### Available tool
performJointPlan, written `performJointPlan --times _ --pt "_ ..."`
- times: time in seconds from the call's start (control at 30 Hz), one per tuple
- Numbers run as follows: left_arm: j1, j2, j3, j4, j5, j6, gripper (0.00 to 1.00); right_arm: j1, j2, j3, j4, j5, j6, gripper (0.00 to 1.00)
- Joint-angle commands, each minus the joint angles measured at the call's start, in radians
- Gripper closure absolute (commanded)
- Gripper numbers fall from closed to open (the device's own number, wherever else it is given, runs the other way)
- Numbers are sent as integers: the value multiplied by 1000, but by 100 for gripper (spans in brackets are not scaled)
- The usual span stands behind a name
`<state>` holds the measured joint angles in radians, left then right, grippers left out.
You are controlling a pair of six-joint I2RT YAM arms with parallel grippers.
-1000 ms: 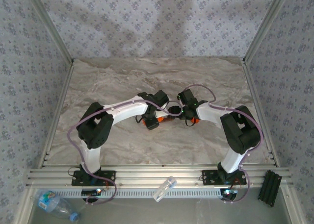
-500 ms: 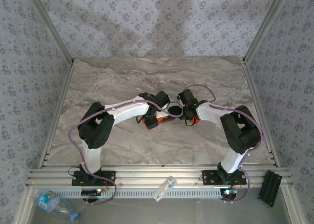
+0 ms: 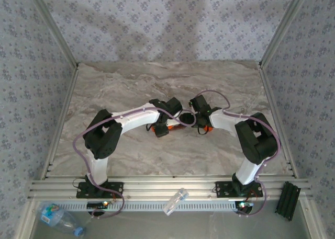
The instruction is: Sort the pills into containers
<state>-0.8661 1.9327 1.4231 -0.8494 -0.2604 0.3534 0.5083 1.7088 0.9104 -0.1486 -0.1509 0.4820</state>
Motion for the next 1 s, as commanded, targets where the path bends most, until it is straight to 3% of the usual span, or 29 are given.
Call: performJointPlan --times 0.0,0.77,0.97 --pt "-7 -10 40 -57 -28 25 100 6 47 -12 12 -37 15 28" --pt "-24 46 80 -81 -30 39 100 8 42 -11 9 -41 19 28" --pt "-22 58 100 -128 17 22 100 10 40 -9 7 -40 19 28"
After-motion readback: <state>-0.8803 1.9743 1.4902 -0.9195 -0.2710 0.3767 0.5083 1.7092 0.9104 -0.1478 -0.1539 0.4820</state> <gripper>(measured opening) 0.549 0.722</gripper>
